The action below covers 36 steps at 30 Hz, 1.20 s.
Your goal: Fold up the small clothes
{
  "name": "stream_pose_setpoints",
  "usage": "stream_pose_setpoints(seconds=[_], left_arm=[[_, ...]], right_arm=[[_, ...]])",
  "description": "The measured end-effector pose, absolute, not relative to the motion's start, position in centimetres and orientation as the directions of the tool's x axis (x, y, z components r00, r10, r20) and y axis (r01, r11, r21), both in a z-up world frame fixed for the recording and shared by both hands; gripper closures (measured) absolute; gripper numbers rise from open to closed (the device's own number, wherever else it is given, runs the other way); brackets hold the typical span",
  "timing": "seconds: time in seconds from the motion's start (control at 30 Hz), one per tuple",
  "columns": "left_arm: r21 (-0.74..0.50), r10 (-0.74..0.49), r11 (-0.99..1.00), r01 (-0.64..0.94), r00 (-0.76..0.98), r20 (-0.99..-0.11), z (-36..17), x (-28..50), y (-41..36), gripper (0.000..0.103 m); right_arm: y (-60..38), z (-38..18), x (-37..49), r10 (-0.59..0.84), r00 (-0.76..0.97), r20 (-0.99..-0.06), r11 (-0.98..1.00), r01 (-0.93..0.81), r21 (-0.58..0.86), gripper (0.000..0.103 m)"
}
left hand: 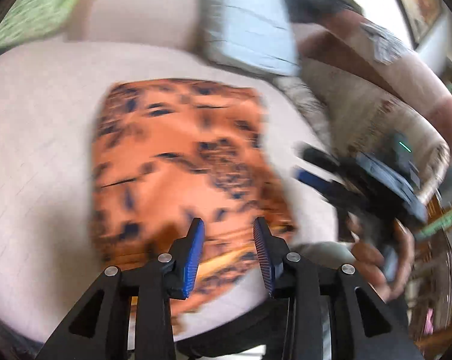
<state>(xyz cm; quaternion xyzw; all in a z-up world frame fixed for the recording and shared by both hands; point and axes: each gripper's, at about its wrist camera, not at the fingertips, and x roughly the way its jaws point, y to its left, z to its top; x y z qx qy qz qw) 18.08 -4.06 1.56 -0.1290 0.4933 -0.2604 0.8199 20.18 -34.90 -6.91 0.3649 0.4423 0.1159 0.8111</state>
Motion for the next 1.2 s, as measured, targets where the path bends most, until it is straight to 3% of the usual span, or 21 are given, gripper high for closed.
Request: stream_pose_setpoints(seconds=[0.07, 0.1, 0.13, 0.2, 0.27, 0.43, 0.5, 0.57, 0.63, 0.67, 0.73, 0.8, 0.97, 1.07, 1.1, 1.13, 1.17, 1.2], left_arm=[[-0.489, -0.535, 0.845, 0.217, 0.368, -0.76, 0.1, 18.9, -1.9, 0.069], [-0.501, -0.539, 0.842, 0.202, 0.363, -0.76, -0.3, 19.1, -1.6, 0.069], [-0.514, -0.547, 0.836, 0.191, 0.355, -0.758, -0.8, 19.2, -1.5, 0.069], [-0.506, -0.537, 0.843, 0.182, 0.339, -0.773, -1.8, 19.2, -1.7, 0.069], [-0.484, -0.524, 0.851, 0.202, 0.337, -0.782, -1.9, 18.8, -2.3, 0.069], [-0.424, -0.488, 0.869, 0.255, 0.306, -0.818, -3.4, 19.6, -5.0, 0.064], [-0.409, -0.48, 0.871, 0.271, 0.292, -0.827, -4.0, 20.2, -5.6, 0.064], [-0.427, -0.494, 0.864, 0.268, 0.287, -0.821, -3.3, 20.6, -5.2, 0.064], [-0.506, -0.568, 0.822, 0.262, 0.301, -0.766, -1.5, 20.6, -3.7, 0.063], [-0.527, -0.588, 0.808, 0.263, 0.32, -0.743, -0.5, 20.4, -2.8, 0.058], [-0.531, -0.585, 0.811, 0.247, 0.386, -0.713, 1.4, 20.9, -1.0, 0.048], [-0.535, -0.574, 0.816, 0.219, 0.42, -0.703, 2.0, 22.1, 0.3, 0.044], [-0.567, -0.541, 0.819, 0.087, 0.443, -0.715, 0.7, 28.6, 2.8, 0.044], [-0.59, -0.543, 0.807, 0.024, 0.42, -0.727, -1.2, 32.9, 2.8, 0.044], [-0.594, -0.545, 0.805, 0.005, 0.401, -0.736, -2.2, 34.2, 2.7, 0.044], [-0.603, -0.555, 0.798, 0.001, 0.391, -0.734, -2.9, 34.9, 2.5, 0.044], [-0.619, -0.574, 0.785, 0.002, 0.376, -0.727, -3.7, 35.7, 2.3, 0.044], [-0.635, -0.588, 0.773, -0.01, 0.366, -0.721, -4.3, 36.2, 2.1, 0.043]], right_arm=[[-33.2, -8.0, 19.3, 0.487, 0.529, -0.695, 0.755, 0.145, 0.639, 0.036], [-32.6, -8.7, 19.3, 0.456, 0.497, -0.738, 0.783, 0.17, 0.598, 0.046], [-32.0, -9.0, 19.5, 0.44, 0.473, -0.764, 0.803, 0.175, 0.57, 0.068], [-30.9, -8.8, 20.1, 0.398, 0.442, -0.804, 0.846, 0.16, 0.508, 0.09], [-30.5, -8.4, 20.1, 0.332, 0.42, -0.844, 0.876, 0.194, 0.441, 0.097], [-29.7, -8.3, 19.5, 0.228, 0.357, -0.906, 0.909, 0.255, 0.33, 0.098], [-30.5, -10.5, 19.5, 0.228, 0.297, -0.927, 0.904, 0.29, 0.315, 0.097], [-29.9, -9.1, 20.0, 0.21, 0.312, -0.927, 0.925, 0.245, 0.292, 0.094], [-28.8, -6.8, 19.9, 0.214, 0.366, -0.906, 0.943, 0.165, 0.289, 0.086], [-28.7, -6.0, 19.7, 0.222, 0.389, -0.894, 0.944, 0.143, 0.297, 0.082], [-28.5, -3.7, 20.2, 0.256, 0.461, -0.85, 0.942, 0.079, 0.327, 0.046], [-28.8, -2.1, 21.4, 0.303, 0.525, -0.795, 0.931, 0.015, 0.365, 0.029], [-31.0, -3.0, 29.2, 0.45, 0.522, -0.725, 0.844, 0.017, 0.536, 0.031], [-32.2, -5.3, 32.5, 0.475, 0.51, -0.717, 0.805, 0.077, 0.588, 0.048], [-32.5, -6.1, 33.1, 0.488, 0.507, -0.71, 0.791, 0.088, 0.606, 0.061], [-33.1, -7.2, 33.4, 0.503, 0.52, -0.69, 0.765, 0.103, 0.635, 0.086], [-33.5, -8.0, 33.1, 0.506, 0.531, -0.679, 0.752, 0.114, 0.649, 0.098], [-33.9, -8.8, 33.0, 0.508, 0.529, -0.68, 0.741, 0.134, 0.658, 0.097]])
